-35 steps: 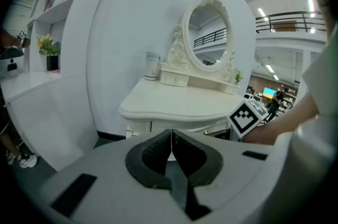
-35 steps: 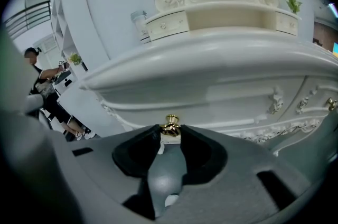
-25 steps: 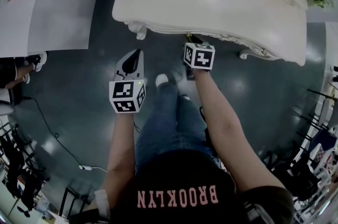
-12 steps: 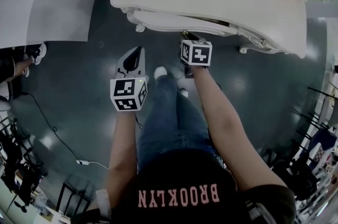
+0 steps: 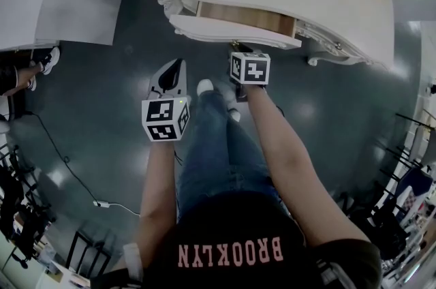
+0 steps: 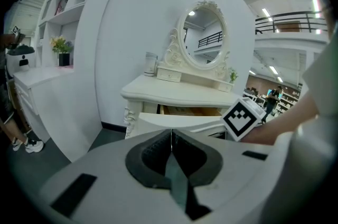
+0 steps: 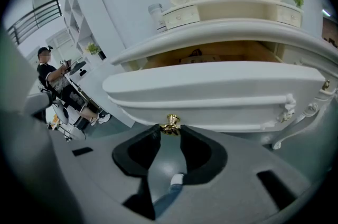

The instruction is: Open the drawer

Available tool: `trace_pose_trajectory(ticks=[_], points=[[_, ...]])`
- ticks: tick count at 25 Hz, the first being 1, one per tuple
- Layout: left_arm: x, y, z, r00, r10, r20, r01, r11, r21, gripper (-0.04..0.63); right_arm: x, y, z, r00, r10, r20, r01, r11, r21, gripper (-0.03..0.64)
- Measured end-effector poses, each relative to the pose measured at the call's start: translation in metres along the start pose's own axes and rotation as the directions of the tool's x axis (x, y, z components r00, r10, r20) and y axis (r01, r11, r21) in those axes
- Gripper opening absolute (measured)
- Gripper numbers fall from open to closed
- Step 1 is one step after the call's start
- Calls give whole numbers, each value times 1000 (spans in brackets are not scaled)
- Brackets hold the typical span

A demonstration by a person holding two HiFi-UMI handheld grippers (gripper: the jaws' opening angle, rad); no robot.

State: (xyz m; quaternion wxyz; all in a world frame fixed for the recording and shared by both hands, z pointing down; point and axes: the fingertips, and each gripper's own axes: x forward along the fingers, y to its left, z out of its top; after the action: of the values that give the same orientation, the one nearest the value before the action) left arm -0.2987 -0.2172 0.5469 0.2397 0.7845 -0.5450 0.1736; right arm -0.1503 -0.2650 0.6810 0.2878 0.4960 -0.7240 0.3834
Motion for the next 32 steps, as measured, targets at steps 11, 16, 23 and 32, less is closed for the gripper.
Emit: trace_pose_trajectory(ticks=[11,16,23,32], points=[[-36,-3,-18,999,40,-2,-40,999,-8,6,-19,14,-37,999,8,-36,-8,1000,-5,104],[-51,-5,-27,999,47,-1,-48,999,-14,6,-28,22,-53,999,6,-49,-7,1000,-15,104],[-59,-15,-39,999,46,6,-46,999,-19,6,-36,30,-72,999,8,-45,-9,999,-31,104],[-70,-24,-47,999,39,19,-39,999,-22,6,-48,34,-86,999,-2,-48,-1,999,-44,98]])
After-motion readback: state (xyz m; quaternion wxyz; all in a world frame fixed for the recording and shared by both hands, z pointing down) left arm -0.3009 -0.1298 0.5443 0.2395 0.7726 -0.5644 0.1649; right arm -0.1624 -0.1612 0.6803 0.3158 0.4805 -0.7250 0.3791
